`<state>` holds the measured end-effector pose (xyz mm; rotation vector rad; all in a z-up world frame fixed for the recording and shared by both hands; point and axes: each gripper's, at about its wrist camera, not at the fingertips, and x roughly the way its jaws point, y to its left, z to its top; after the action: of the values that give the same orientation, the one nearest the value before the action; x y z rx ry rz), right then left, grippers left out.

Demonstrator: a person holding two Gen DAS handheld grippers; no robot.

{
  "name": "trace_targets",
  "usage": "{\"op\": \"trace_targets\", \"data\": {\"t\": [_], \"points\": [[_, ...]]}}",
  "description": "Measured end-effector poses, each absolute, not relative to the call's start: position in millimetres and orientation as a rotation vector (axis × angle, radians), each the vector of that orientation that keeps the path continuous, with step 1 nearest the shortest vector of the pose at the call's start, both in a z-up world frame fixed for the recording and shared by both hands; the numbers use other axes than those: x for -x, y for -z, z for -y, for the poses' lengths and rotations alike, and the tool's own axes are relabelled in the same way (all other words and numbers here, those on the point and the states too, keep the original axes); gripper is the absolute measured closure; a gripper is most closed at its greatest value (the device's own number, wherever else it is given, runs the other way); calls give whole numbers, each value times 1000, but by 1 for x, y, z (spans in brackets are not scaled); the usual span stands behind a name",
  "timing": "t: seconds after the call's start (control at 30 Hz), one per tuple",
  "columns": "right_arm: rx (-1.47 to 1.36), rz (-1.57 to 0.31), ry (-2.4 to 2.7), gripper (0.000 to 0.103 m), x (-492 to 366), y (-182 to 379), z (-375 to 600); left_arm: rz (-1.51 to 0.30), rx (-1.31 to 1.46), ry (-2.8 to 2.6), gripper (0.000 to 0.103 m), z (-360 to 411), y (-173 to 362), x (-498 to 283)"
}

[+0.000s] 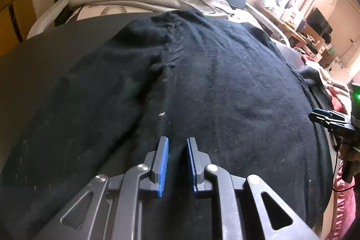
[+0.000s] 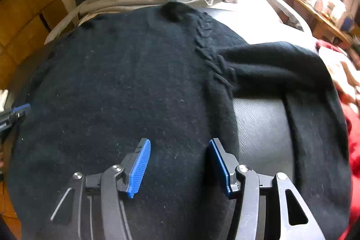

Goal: Fold clothes

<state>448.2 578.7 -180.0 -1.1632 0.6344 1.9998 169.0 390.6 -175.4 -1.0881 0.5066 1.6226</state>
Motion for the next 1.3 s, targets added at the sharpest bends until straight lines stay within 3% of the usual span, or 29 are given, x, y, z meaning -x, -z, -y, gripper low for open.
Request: {"op": "trace_targets", "data": {"t": [0.3,0.4,0.47,0.8,1.3], "points": [[1184,-596,-1984,48,-437,175,-585,-448,1127,-1606,87,-373,167,-161],[1138,-646,-2040,57,-442,160,-576,-364,1083,-1582,87,-364,151,-169],[1129,-617,-2103,57,-441,146,-558,-321,1044,-1550,87,-357,140,-179],[1296,-612,-2073,57,-473,163,-498,-529,1007,-1500,87,-320,167,-234],[1271,-594,-2011,58,-518,171,-486,-526,1047,-1523,87,-291,167,-226]]}}
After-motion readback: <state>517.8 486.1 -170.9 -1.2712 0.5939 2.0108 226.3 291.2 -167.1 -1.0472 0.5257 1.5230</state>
